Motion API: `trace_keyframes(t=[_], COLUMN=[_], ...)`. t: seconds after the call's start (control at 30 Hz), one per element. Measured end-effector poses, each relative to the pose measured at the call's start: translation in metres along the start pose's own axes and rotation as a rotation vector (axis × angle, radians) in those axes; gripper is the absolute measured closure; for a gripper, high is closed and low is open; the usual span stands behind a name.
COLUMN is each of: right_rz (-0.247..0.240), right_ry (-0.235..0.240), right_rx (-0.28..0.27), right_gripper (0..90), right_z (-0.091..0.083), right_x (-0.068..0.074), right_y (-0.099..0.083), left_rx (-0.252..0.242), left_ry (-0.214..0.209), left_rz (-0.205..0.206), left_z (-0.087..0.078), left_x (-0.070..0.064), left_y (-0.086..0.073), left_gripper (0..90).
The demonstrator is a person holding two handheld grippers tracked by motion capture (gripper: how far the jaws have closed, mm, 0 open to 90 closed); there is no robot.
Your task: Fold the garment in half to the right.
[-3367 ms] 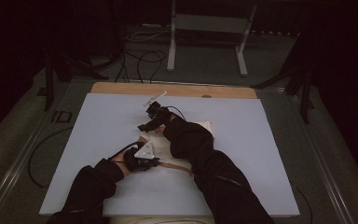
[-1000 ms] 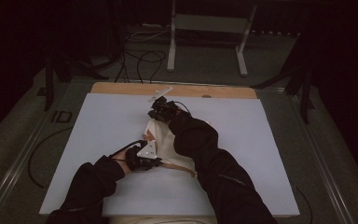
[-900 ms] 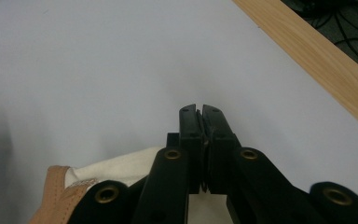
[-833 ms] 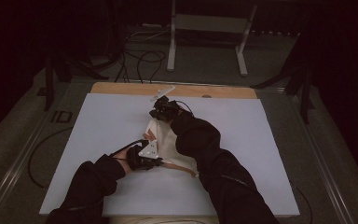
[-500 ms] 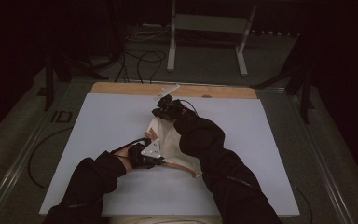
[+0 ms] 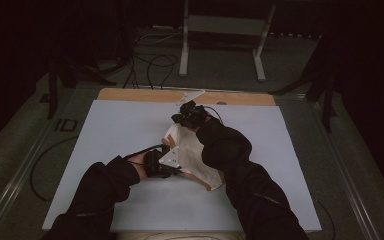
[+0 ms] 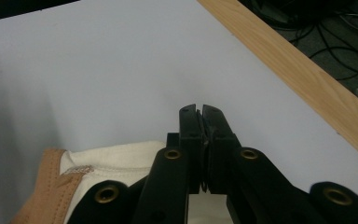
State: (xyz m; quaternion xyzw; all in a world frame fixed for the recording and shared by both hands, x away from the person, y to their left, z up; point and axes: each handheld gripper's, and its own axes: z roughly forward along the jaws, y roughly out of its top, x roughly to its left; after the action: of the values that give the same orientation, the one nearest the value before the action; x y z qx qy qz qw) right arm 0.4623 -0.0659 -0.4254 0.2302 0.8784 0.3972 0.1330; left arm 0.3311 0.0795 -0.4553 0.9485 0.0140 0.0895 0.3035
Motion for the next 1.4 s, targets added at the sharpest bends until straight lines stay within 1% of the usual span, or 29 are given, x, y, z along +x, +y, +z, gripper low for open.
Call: trace_keyframes(t=[0.03, 0.07, 0.13, 0.2, 0.37, 0.4, 0.53, 0.6, 0.7, 0.77, 0.8, 1.0, 1.2, 1.37, 1.4], right_rz=[0.001, 0.008, 0.004, 0.012, 0.027, 0.026, 0.030, 0.045, 0.051, 0.050, 0.053, 0.072, 0.088, 0.112, 0.117], right_ry=[-0.003, -0.008, -0.014, -0.020, -0.034, -0.034, -0.046, -0.049, -0.056, -0.064, -0.064, -0.069, -0.075, -0.081, -0.083], right_rx=[-0.004, -0.005, -0.012, -0.017, -0.031, -0.033, -0.037, -0.041, -0.048, -0.052, -0.053, -0.062, -0.066, -0.068, -0.067], right_gripper=[88.3, 88.3, 88.3, 88.3, 88.3, 88.3, 88.3, 88.3, 88.3, 88.3, 88.3, 88.3, 88.3, 88.3, 88.3], right_z=[-0.003, -0.005, -0.011, -0.016, -0.029, -0.030, -0.038, -0.041, -0.046, -0.049, -0.050, -0.057, -0.061, -0.065, -0.065], right_x=[-0.001, -0.001, -0.003, -0.004, -0.008, -0.008, -0.011, -0.012, -0.013, -0.013, -0.013, -0.015, -0.018, -0.022, -0.023], right_y=[-0.001, -0.002, -0.005, -0.007, -0.015, -0.016, -0.023, -0.026, -0.032, -0.035, -0.036, -0.049, -0.062, -0.075, -0.077], left_rx=[0.006, 0.003, 0.010, 0.013, 0.038, 0.042, 0.048, 0.050, 0.053, 0.055, 0.059, 0.058, 0.072, 0.088, 0.090], left_ry=[0.000, 0.001, -0.004, -0.008, -0.010, -0.014, -0.024, -0.025, -0.030, -0.038, -0.039, -0.056, -0.064, -0.076, -0.081], left_rz=[0.009, 0.006, 0.020, 0.027, 0.040, 0.049, 0.060, 0.067, 0.076, 0.081, 0.089, 0.098, 0.117, 0.119, 0.114], left_z=[0.000, 0.001, 0.001, 0.002, 0.004, 0.005, 0.007, 0.008, 0.009, 0.011, 0.012, 0.021, 0.028, 0.034, 0.035], left_x=[0.000, 0.000, 0.000, -0.001, -0.002, -0.001, -0.002, -0.004, -0.004, -0.004, -0.004, -0.006, -0.008, -0.007, -0.007], left_y=[0.001, 0.003, 0.007, 0.010, 0.017, 0.019, 0.023, 0.025, 0.029, 0.031, 0.033, 0.040, 0.046, 0.051, 0.052], left_gripper=[86.0, 86.0, 86.0, 86.0, 86.0, 86.0, 85.9, 85.9, 85.9, 85.9, 85.9, 85.9, 85.8, 85.8, 85.8])
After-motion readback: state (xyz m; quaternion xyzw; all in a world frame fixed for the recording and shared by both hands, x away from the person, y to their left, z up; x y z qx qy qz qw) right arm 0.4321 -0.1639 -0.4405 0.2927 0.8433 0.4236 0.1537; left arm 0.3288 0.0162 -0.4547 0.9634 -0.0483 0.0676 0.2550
